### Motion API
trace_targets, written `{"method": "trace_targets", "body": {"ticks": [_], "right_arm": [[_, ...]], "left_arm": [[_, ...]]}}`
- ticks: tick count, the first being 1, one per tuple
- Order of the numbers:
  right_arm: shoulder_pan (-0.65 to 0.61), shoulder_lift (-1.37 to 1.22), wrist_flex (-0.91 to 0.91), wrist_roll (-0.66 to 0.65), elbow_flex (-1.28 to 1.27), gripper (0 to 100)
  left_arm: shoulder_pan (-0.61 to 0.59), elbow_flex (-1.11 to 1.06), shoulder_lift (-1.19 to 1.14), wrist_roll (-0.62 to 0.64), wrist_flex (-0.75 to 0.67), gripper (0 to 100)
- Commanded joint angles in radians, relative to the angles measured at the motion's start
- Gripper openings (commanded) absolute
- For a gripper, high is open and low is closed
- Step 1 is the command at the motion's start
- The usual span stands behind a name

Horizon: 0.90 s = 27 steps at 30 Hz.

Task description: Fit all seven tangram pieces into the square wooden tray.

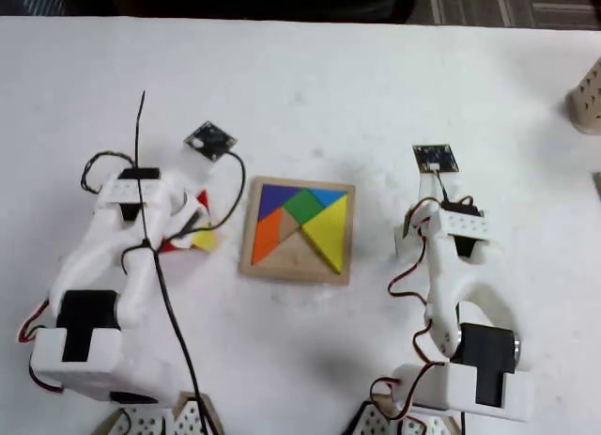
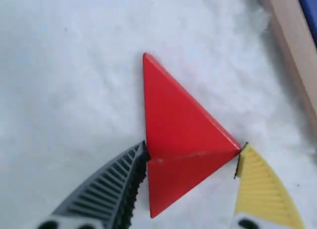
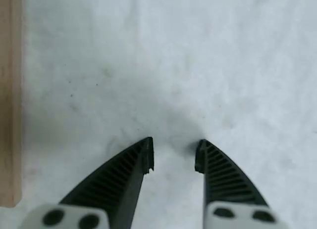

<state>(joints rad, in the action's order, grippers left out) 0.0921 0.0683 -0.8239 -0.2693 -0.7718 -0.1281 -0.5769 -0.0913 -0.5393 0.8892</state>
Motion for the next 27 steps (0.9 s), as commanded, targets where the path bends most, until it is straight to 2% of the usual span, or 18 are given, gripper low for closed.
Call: {"method": "trace_targets", "body": {"ticks": [1, 6, 9, 12, 18, 25, 27], "right_arm": [[-0.03, -0.001, -0.016, -0.02, 0.017, 13.7], [-0.03, -0.001, -0.016, -0.02, 0.017, 13.7], [-0.03, -0.001, -0.016, -0.02, 0.017, 13.7], [-0.03, -0.001, -0.016, -0.02, 0.017, 13.7], [-0.03, -0.001, -0.015, -0.02, 0.011, 13.7], [-0.03, -0.001, -0.015, -0.02, 0.011, 13.7], [-0.03, -0.001, -0.015, -0.02, 0.011, 13.7]], "left_arm": [[0.002, 0.028, 0.004, -0.017, 0.015, 31], [0.016, 0.037, 0.002, 0.002, 0.006, 35], [0.018, 0.069, -0.036, 0.092, -0.015, 35], [0.01, 0.164, -0.116, 0.18, 0.035, 35], [-0.008, 0.341, -0.257, 0.183, 0.175, 35], [-0.013, 0.348, -0.263, 0.187, 0.181, 34], [-0.013, 0.348, -0.263, 0.178, 0.181, 29]]}}
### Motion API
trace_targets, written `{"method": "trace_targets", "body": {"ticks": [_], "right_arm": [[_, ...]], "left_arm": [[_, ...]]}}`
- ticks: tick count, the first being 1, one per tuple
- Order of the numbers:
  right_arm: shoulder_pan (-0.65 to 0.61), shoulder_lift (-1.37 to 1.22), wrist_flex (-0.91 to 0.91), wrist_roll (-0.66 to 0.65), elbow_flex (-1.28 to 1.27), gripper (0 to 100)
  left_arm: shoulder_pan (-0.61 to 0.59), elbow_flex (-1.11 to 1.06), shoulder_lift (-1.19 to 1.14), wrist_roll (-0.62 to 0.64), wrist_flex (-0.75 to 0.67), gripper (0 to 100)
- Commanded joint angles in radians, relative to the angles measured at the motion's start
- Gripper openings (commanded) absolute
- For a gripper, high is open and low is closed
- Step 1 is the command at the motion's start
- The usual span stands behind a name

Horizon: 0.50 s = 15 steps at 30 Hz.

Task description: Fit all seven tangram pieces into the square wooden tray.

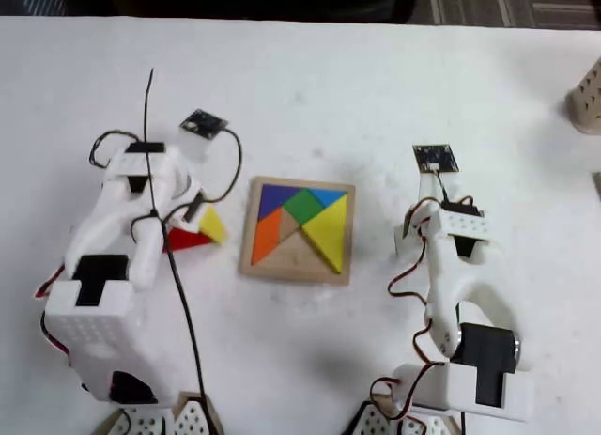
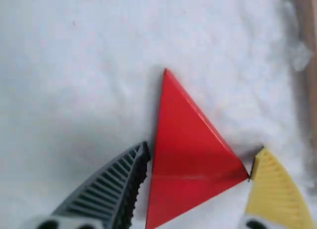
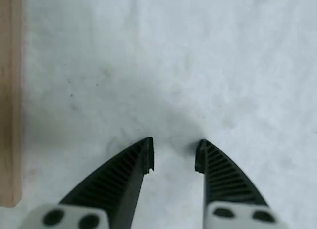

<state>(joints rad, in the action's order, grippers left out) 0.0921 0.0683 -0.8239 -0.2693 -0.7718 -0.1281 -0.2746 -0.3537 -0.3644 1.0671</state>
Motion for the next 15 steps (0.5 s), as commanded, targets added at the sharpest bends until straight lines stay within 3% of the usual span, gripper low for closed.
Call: {"method": "trace_targets", "body": {"ticks": [1, 5, 15], "right_arm": [[-0.03, -0.001, -0.015, -0.02, 0.011, 13.7], [-0.03, -0.001, -0.015, -0.02, 0.011, 13.7], [-0.03, -0.001, -0.015, -0.02, 0.011, 13.7]], "left_arm": [[-0.01, 0.046, 0.001, -0.018, 0.003, 26], [-0.005, 0.054, 0.001, -0.12, 0.003, 13], [-0.013, 0.063, 0.005, -0.129, 0.003, 13]]}}
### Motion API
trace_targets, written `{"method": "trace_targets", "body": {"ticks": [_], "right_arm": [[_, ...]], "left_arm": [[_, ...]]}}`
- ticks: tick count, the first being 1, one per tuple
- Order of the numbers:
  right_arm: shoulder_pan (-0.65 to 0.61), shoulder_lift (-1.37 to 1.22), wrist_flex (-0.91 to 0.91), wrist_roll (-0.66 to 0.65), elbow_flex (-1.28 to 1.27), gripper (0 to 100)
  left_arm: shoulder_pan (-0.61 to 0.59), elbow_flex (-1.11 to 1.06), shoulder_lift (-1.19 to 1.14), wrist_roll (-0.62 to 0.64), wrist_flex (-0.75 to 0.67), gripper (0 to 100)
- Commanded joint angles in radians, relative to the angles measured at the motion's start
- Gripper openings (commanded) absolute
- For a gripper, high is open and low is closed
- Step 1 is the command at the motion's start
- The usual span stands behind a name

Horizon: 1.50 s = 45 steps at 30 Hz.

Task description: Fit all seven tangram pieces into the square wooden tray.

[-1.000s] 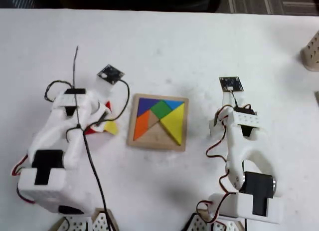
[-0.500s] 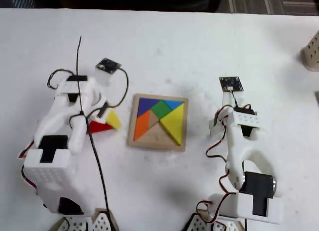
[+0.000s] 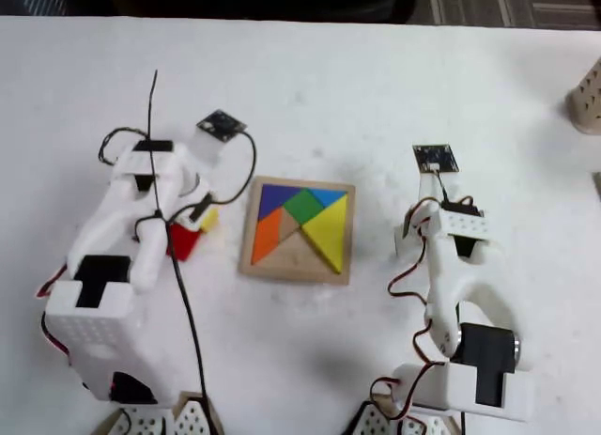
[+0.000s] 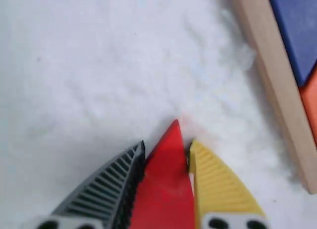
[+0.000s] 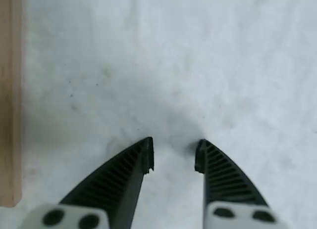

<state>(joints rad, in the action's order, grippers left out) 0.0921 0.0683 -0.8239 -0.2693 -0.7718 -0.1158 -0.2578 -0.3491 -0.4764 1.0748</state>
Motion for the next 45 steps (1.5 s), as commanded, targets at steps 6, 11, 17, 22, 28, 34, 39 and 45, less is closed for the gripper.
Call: {"method": "trace_targets", "body": {"ticks": [6, 11, 17, 22, 28, 34, 39, 45], "right_arm": [[-0.03, -0.001, -0.015, -0.02, 0.011, 13.7], [-0.03, -0.001, -0.015, -0.02, 0.011, 13.7], [-0.03, -0.001, -0.013, -0.02, 0.011, 13.7], [-0.03, -0.001, -0.013, -0.02, 0.011, 13.7], [-0.03, -0.001, -0.013, -0.02, 0.011, 13.7], [-0.03, -0.001, -0.012, -0.02, 0.011, 13.7], [-0.03, -0.001, -0.012, -0.02, 0.011, 13.7], [-0.03, -0.001, -0.012, -0.02, 0.011, 13.7]], "left_arm": [[-0.122, 0.015, 0.177, -0.143, -0.005, 37], [-0.137, -0.152, 0.361, -0.4, -0.005, 36], [-0.11, -0.267, 0.404, -0.47, -0.074, 34], [-0.107, -0.287, 0.404, -0.497, -0.109, 34], [-0.11, -0.288, 0.403, -0.493, -0.144, 34], [-0.102, -0.334, 0.401, -0.496, -0.221, 34], [-0.085, -0.377, 0.401, -0.506, -0.238, 34], [-0.085, -0.384, 0.401, -0.551, -0.236, 34]]}}
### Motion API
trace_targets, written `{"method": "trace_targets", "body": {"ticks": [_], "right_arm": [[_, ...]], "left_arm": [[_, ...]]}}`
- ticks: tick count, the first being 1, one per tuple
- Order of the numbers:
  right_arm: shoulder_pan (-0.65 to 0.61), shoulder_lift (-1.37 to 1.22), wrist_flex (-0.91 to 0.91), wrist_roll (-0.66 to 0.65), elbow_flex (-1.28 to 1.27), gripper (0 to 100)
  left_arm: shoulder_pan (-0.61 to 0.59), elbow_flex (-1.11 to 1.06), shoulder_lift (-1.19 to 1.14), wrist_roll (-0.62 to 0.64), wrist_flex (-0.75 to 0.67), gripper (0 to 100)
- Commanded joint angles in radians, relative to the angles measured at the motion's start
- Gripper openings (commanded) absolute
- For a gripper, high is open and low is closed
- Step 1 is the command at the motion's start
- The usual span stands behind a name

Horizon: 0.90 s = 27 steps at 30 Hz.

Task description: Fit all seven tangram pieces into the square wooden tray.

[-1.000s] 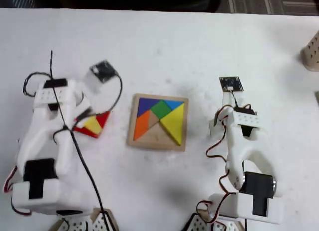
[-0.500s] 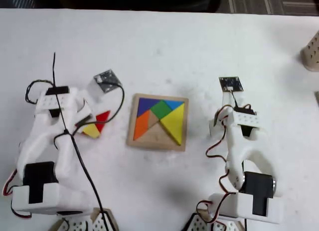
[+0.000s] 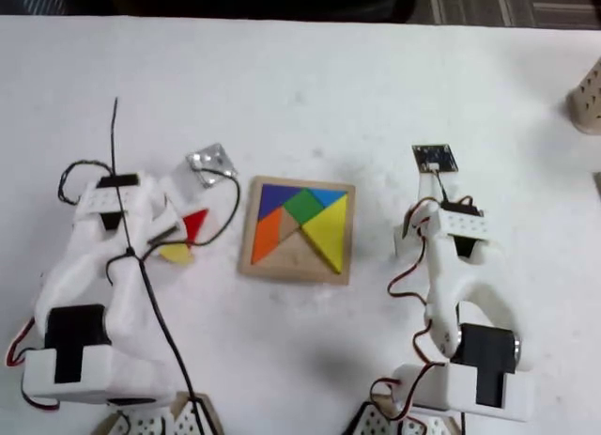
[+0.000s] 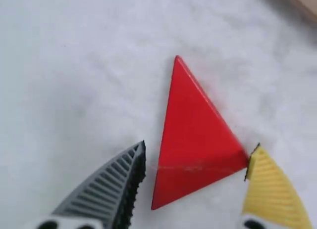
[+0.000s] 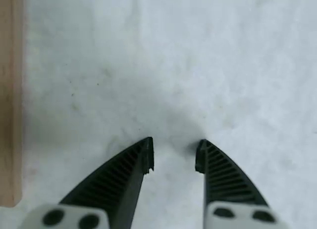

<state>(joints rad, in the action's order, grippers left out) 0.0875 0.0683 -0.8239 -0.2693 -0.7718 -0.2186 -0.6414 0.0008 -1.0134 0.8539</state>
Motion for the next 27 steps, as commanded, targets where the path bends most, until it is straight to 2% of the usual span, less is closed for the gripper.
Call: {"method": "trace_targets", "body": {"ticks": [1, 8, 14, 27], "right_arm": [[-0.025, -0.001, -0.012, -0.02, 0.011, 13.7], [-0.025, -0.001, -0.013, -0.02, 0.011, 13.7], [-0.025, -0.001, -0.013, -0.02, 0.011, 13.7], [-0.025, -0.001, -0.012, -0.02, 0.012, 13.7]], "left_arm": [[0.018, 0.0, 0.051, -0.014, -0.015, 34], [0.012, 0.041, -0.067, -0.018, -0.018, 34], [0.001, 0.166, -0.162, -0.021, 0.094, 33], [0.002, 0.178, -0.168, 0.002, 0.121, 12]]}}
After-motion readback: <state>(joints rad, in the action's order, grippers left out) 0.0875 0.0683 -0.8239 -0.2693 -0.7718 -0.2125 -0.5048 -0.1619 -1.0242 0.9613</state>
